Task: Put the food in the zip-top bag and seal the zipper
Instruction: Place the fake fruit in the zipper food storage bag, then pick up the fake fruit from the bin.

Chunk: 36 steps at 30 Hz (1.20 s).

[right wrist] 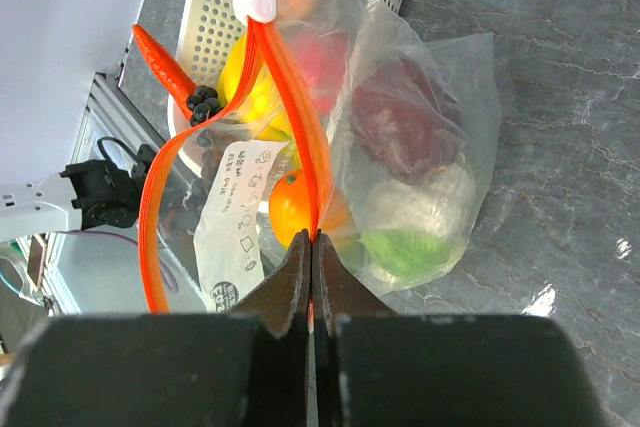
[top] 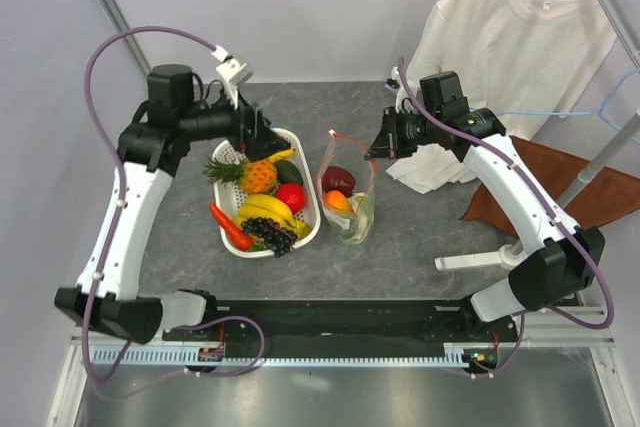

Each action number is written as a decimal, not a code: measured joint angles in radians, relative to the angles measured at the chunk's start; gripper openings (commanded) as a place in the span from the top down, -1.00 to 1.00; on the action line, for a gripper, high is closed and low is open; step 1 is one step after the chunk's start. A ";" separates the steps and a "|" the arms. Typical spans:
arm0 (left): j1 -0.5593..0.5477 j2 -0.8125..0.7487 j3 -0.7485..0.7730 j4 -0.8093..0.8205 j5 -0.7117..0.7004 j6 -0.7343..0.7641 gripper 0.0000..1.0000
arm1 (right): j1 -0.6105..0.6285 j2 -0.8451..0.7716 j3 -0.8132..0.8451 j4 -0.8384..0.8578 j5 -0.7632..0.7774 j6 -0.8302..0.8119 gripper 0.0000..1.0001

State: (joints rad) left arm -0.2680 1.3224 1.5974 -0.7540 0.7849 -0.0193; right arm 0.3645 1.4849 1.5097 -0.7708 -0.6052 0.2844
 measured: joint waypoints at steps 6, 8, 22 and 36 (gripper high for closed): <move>0.022 -0.188 -0.195 -0.164 0.145 0.603 -0.88 | 0.000 0.000 0.000 0.000 0.000 0.000 1.00; 0.008 -0.219 -0.289 -0.245 0.157 0.814 -0.84 | 0.000 0.000 0.000 0.000 0.000 0.000 1.00; -0.242 -0.168 -0.595 -0.359 -0.044 1.440 -0.91 | 0.005 0.000 -0.004 0.001 0.005 0.000 1.00; -0.280 -0.090 -0.649 -0.262 -0.174 1.495 -0.32 | 0.006 0.000 -0.012 0.007 0.010 0.000 1.00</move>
State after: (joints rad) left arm -0.5484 1.2320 0.9482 -1.0157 0.6106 1.4754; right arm 0.3710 1.4845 1.4979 -0.7639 -0.5957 0.2840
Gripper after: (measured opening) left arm 0.726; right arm 0.010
